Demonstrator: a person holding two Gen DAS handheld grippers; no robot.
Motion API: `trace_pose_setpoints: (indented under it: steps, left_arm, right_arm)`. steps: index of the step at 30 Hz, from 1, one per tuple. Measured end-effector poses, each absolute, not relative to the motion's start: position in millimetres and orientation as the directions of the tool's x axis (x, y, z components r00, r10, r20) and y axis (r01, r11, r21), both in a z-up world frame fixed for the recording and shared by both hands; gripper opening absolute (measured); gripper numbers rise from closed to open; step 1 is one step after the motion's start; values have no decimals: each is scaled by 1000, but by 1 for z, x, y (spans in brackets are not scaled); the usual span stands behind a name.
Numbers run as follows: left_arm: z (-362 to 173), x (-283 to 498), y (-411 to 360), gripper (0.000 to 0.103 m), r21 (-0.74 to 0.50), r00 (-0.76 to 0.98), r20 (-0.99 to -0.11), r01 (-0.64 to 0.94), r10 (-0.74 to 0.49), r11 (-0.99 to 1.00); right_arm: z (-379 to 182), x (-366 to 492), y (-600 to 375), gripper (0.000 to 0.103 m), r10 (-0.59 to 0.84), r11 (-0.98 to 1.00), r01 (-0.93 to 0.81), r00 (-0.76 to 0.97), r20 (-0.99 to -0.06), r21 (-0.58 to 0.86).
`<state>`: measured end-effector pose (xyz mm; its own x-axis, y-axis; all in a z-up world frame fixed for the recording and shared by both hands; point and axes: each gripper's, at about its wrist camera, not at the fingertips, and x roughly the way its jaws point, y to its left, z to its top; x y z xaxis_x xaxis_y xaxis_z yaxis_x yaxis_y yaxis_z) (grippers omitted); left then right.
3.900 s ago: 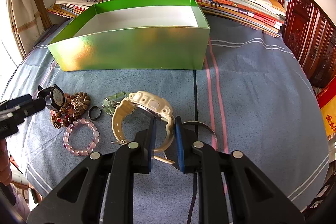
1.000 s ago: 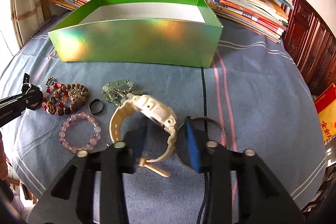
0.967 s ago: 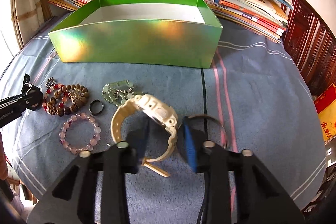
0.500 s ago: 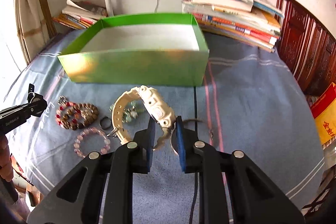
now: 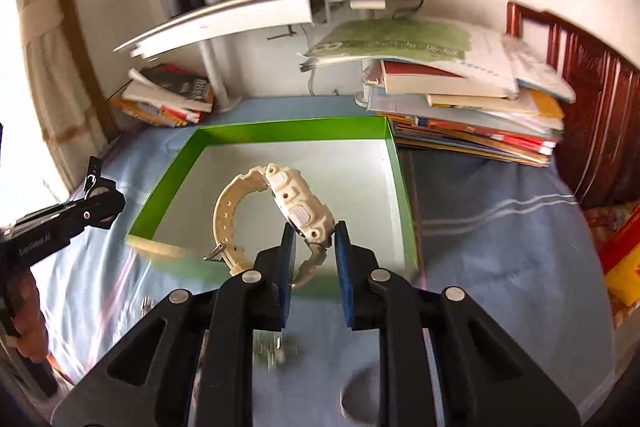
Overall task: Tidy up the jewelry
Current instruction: 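Carry both watches into the green box and open both tools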
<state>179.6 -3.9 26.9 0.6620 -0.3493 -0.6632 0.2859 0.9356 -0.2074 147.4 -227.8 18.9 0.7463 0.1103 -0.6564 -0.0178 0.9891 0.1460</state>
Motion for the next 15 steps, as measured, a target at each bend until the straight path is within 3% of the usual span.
trace_pose_setpoints:
  steps: [7, 8, 9, 11, 15]
  left_arm:
    - [2, 241, -30, 9, -204, 590, -734, 282, -337, 938]
    - [0, 244, -33, 14, -193, 589, -738, 282, -328, 940]
    - [-4, 247, -35, 28, -181, 590, -742, 279, -317, 943]
    - [-3, 244, -38, 45, -162, 605, -737, 277, -303, 947]
    - [8, 211, -26, 52, -100, 664, -700, 272, -262, 957]
  right_arm:
    - [-10, 210, -228, 20, 64, 990, 51, 676, -734, 133]
    - [-13, 213, -226, 20, 62, 991, 49, 670, -740, 128]
    - [-15, 215, -226, 23, 62, 991, 51, 663, -746, 127]
    - [-14, 210, -228, 31, 86, 987, 45, 666, -741, 155]
    - [6, 169, -235, 40, 76, 988, 35, 725, -685, 147]
